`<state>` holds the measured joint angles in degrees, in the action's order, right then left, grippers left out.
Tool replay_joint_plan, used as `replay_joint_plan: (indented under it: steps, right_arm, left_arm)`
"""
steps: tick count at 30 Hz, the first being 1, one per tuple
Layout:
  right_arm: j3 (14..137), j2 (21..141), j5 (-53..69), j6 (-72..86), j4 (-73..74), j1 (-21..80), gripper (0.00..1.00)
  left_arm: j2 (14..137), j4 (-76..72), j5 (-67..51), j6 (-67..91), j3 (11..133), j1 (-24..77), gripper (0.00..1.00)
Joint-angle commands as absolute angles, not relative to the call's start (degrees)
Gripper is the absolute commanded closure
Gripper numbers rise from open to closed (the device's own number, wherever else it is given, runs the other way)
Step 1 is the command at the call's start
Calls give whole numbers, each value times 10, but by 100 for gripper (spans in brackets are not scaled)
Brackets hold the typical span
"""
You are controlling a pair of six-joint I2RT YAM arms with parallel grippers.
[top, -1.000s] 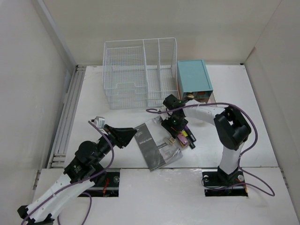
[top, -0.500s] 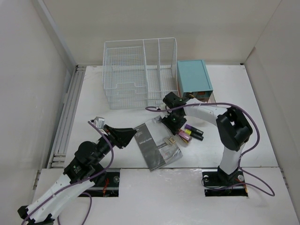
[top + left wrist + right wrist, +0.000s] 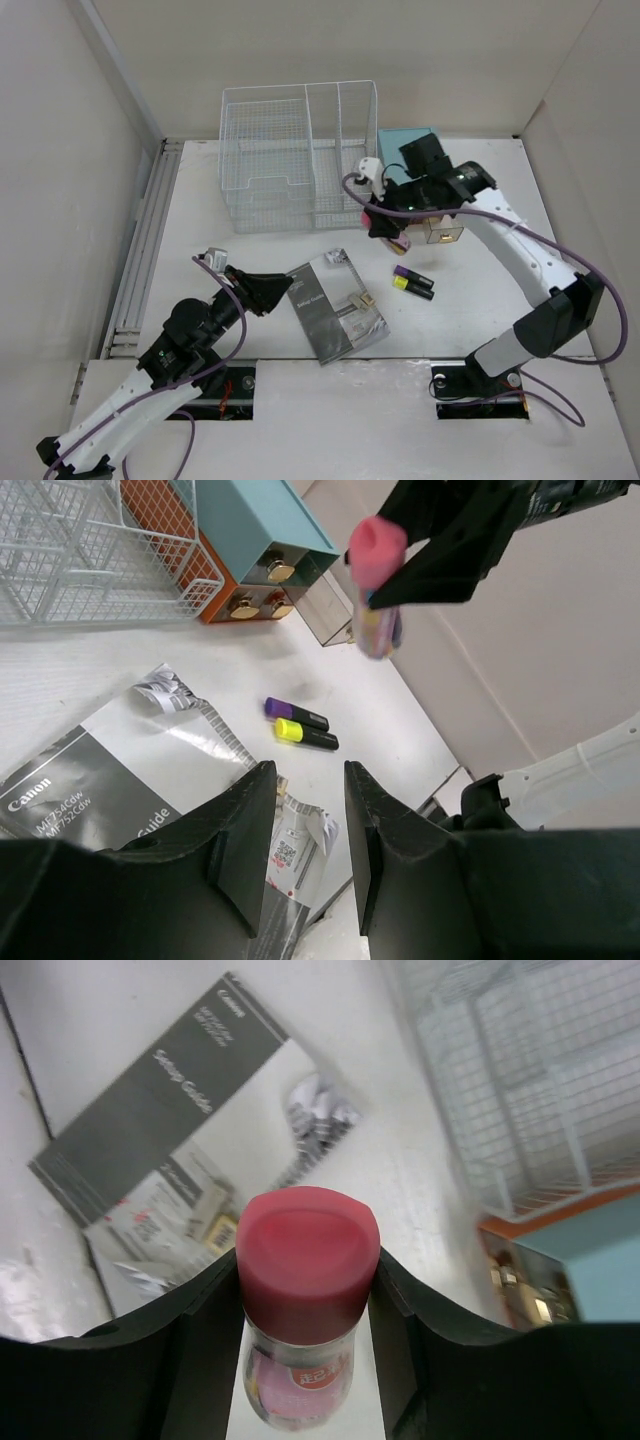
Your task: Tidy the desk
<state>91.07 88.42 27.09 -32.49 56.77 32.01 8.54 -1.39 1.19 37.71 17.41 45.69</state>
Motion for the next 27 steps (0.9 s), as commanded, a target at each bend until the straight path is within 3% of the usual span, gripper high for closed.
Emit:
replay_joint_plan:
  steps: [1,11,22,27]
  right_arm:
    - [934,861,376,-433,599,252,100]
    - [982,903,494,-743,688,101,100]
    - [965,939,544,-946,718,24,100]
    - [972,966,585,-1112,792,2,100]
  left_arm:
    - [92,-34,9,368,200,460,70]
    - [109,-34,9,368,205,460,70]
    - [114,-34,9,363,205,460,70]
    - [114,-34,9,363,205,460,70]
